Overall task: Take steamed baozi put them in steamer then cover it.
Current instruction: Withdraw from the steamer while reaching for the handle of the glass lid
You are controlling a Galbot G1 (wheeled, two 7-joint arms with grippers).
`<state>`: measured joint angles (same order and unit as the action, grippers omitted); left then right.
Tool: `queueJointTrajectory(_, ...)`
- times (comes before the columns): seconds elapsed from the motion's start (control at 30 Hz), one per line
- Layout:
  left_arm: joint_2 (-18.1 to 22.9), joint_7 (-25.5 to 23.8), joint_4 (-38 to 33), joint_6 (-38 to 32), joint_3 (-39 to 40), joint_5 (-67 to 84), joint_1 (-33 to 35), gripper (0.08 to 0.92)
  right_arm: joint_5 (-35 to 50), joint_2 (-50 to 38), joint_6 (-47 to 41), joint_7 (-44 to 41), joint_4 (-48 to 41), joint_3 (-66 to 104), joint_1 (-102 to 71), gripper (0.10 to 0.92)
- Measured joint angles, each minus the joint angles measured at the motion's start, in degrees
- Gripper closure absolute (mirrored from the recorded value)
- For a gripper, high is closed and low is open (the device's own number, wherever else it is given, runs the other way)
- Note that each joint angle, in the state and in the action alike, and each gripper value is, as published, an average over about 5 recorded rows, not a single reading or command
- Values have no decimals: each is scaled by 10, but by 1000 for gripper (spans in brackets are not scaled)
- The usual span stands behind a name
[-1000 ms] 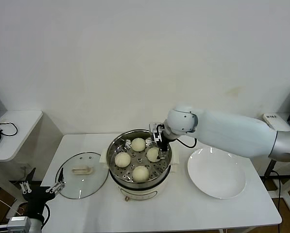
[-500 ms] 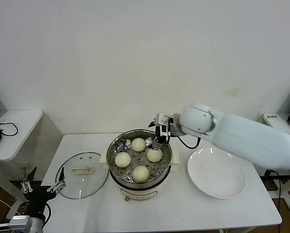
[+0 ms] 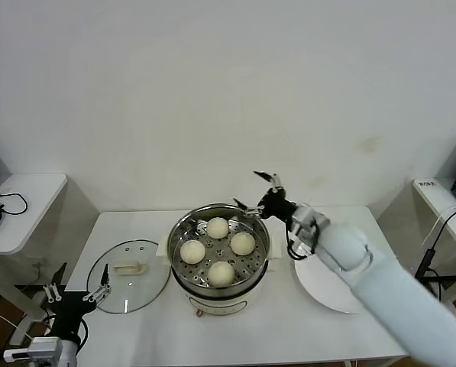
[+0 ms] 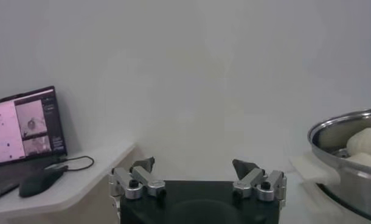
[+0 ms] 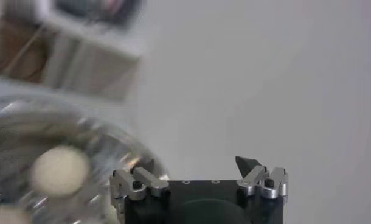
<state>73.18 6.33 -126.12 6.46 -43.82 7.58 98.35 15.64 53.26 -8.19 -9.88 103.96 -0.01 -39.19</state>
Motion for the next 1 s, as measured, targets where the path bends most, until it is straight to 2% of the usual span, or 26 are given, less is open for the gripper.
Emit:
queueJointTrajectory(0.2,-9,-4,30,-21,9,-72,-16,177,-26,104,82,-4,14,182,-171,203)
queueJointTrajectory(0.37,-23,-2,62,-50,-1,-202,-16,177,-30,162,115,-2,37,296,-280,203)
queueJointTrajectory(0.77,-52,24,137,-117,-9,-588,-2,177,-17,247,124,16,113,434,-440,203)
queueJointTrajectory(1.0,-62,37,174,-135,23,-714,-26,177,-6,277,109,26,150,469,-493,203)
